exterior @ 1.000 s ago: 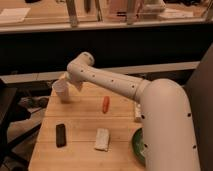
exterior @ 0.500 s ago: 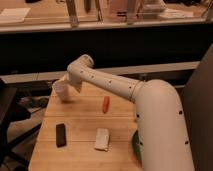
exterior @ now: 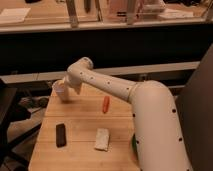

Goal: Pick up the ceramic cup

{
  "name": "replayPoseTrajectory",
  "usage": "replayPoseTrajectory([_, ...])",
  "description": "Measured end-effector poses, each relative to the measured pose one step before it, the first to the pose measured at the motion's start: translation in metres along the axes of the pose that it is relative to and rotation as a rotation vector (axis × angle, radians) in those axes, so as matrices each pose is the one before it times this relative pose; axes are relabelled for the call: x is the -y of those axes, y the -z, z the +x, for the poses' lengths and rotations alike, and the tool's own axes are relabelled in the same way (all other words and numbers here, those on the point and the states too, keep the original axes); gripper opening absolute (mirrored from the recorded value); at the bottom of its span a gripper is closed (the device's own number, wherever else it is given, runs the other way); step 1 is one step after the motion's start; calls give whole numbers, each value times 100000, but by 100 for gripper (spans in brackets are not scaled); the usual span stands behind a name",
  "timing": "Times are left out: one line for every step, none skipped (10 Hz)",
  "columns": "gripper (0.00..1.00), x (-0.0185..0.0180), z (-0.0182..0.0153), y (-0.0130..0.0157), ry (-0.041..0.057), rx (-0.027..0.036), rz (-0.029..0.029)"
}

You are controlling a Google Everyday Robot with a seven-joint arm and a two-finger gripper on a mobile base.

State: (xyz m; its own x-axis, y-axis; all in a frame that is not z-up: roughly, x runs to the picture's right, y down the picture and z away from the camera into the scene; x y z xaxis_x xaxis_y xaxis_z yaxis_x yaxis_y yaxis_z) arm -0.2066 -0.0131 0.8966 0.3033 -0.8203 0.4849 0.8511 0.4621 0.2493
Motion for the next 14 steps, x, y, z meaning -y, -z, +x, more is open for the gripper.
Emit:
replayPoseTrajectory([80,-331,-78,-555,375,558,-304])
replayPoseTrajectory([80,-238,-198,-671,404,577,-163])
replayPoseTrajectory([80,129,-171,-300,461,401,35])
replayPoseTrajectory([80,58,-79,-173,419,402,-123])
replayPoseTrajectory([80,-157,-136,-276,305,341,-283])
replayPoseTrajectory([80,-414,-133,-514,241,339,-389])
replayPoseTrajectory([80,-168,-34,-263,-7,30,-108])
replayPoseTrajectory([80,37,-57,-210,290,75,-83])
replayPoseTrajectory([80,7,-185,-297,351,236,-250])
replayPoseTrajectory([80,117,-259,-365,538,302,-151])
replayPoseTrajectory([80,-69,-49,-223,10,54,-14])
replayPoseTrajectory([80,-147,3,-160,61,32,-190])
replayPoseTrajectory([80,-94,-15,-148,-56,67,-122])
replayPoseTrajectory([80,39,-108,-219,148,223,-78])
